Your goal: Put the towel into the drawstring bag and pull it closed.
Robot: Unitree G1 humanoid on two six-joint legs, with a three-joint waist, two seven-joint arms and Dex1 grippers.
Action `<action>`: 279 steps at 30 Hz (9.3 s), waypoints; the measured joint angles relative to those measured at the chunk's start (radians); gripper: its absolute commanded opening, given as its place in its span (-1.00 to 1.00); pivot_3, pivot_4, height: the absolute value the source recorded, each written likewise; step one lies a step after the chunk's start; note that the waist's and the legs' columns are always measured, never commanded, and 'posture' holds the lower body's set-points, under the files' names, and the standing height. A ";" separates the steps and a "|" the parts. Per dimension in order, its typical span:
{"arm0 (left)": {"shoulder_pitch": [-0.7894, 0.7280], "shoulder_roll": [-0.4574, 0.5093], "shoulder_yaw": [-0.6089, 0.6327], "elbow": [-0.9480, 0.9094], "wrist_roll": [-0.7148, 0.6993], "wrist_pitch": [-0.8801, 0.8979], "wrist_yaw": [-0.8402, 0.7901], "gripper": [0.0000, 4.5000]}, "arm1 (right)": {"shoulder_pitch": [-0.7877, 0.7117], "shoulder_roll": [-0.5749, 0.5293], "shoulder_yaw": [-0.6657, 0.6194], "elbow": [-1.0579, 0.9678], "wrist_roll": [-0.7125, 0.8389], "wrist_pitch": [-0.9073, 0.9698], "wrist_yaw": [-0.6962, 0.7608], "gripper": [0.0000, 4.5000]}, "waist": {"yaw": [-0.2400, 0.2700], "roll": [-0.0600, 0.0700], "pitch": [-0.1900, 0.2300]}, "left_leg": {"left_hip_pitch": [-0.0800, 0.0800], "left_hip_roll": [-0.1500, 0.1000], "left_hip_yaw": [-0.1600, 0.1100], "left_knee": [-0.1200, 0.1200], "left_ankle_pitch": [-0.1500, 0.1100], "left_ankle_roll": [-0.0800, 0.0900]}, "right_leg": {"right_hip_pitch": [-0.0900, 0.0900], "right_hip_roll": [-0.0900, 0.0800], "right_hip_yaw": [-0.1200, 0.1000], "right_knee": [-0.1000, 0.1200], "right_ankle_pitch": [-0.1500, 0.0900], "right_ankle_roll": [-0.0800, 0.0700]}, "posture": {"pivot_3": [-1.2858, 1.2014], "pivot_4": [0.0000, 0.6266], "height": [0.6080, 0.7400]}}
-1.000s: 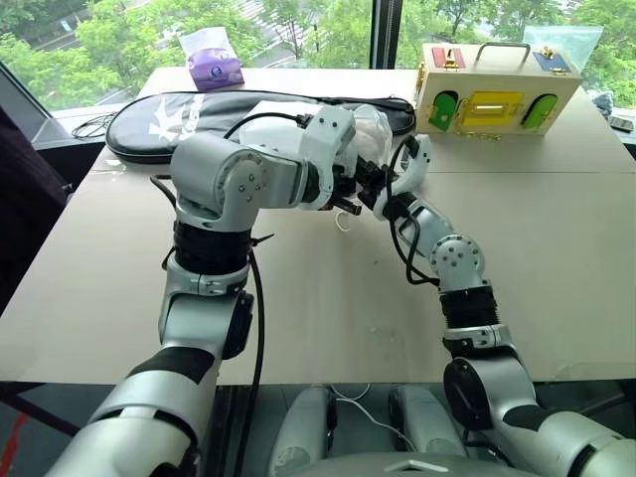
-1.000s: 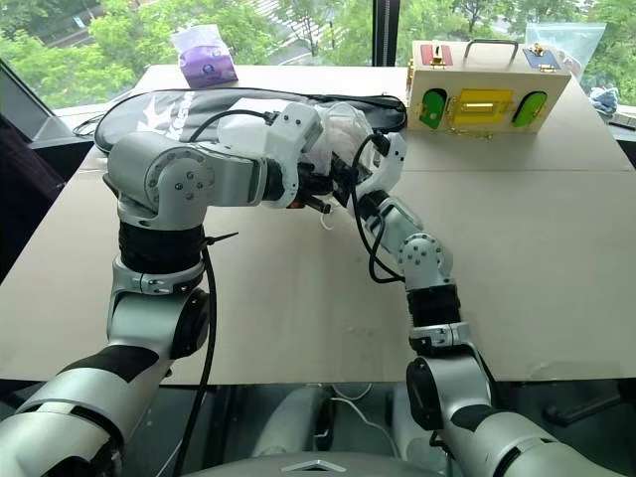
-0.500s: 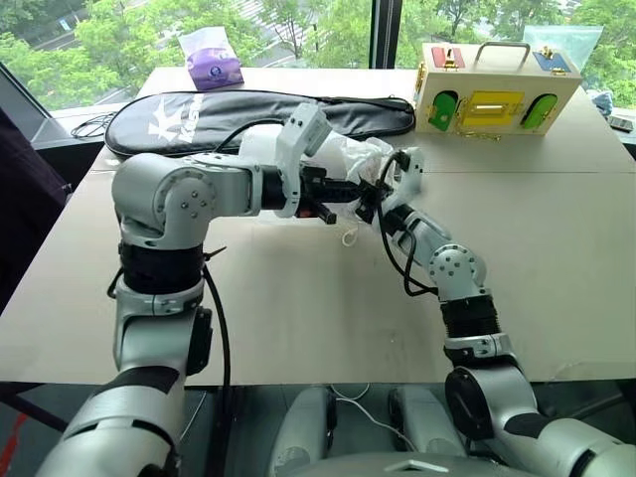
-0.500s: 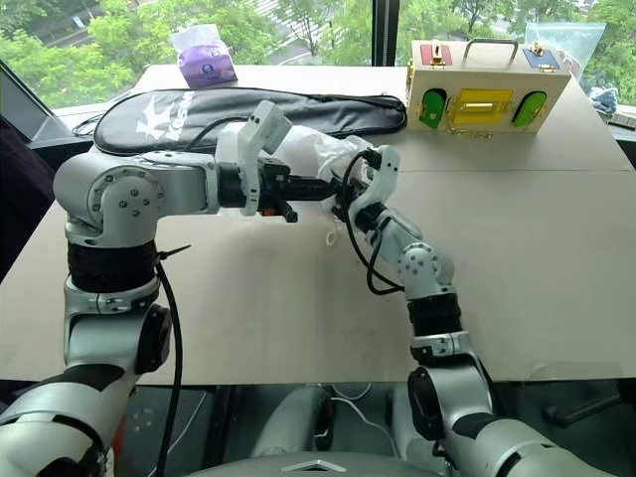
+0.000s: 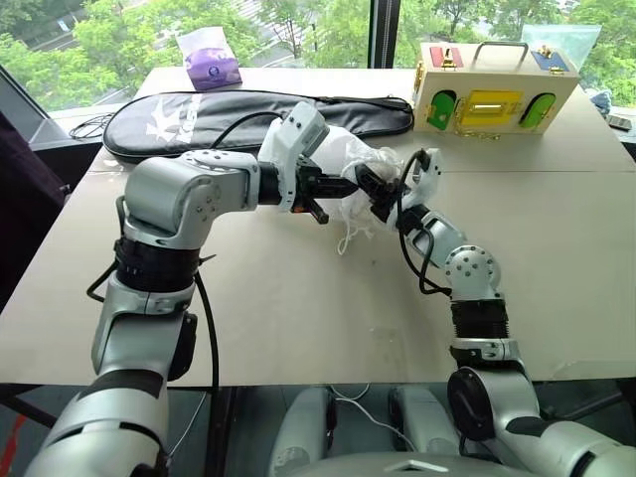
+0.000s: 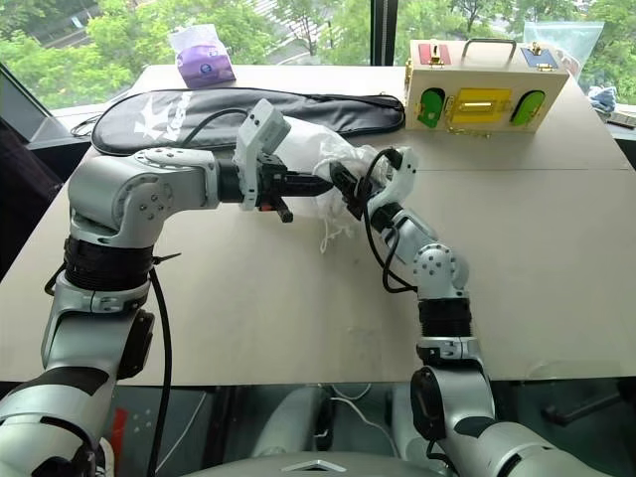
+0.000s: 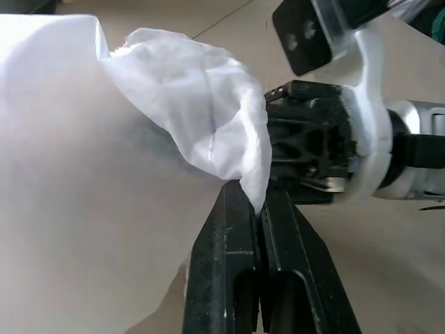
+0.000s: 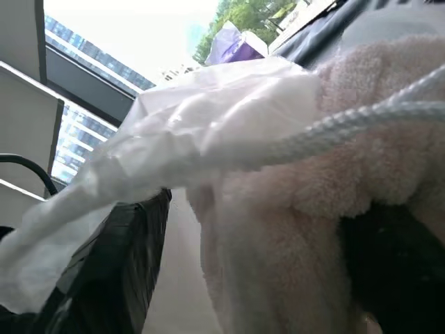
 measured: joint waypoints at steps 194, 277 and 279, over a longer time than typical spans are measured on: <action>0.553 0.076 0.442 0.213 0.077 -0.584 -0.012 0.43 | 0.582 -0.756 -0.088 -0.048 -0.386 -0.483 0.692 0.67 | 0.031 -0.001 0.000 | 0.029 0.006 0.003 -0.002 -0.004 0.007 | 0.031 -0.004 -0.001 -0.007 -0.001 -0.003 | 0.03 -0.52 1.00; 0.109 -0.056 0.505 0.212 -0.407 -0.159 0.000 0.36 | -0.063 -0.005 0.492 -0.063 -0.493 -0.260 0.459 0.67 | 0.004 -0.007 0.002 | 0.007 0.001 -0.004 -0.001 0.000 -0.001 | 0.008 -0.001 -0.007 -0.002 -0.001 -0.003 | 0.03 -0.52 1.00; 0.108 -0.063 0.497 0.212 -0.394 -0.170 0.009 0.39 | -0.088 0.038 0.492 -0.007 -0.511 -0.279 0.439 0.67 | 0.002 -0.007 0.002 | 0.007 0.001 -0.004 -0.001 0.000 -0.001 | 0.008 -0.001 -0.007 -0.002 -0.001 -0.003 | 0.03 -0.52 1.00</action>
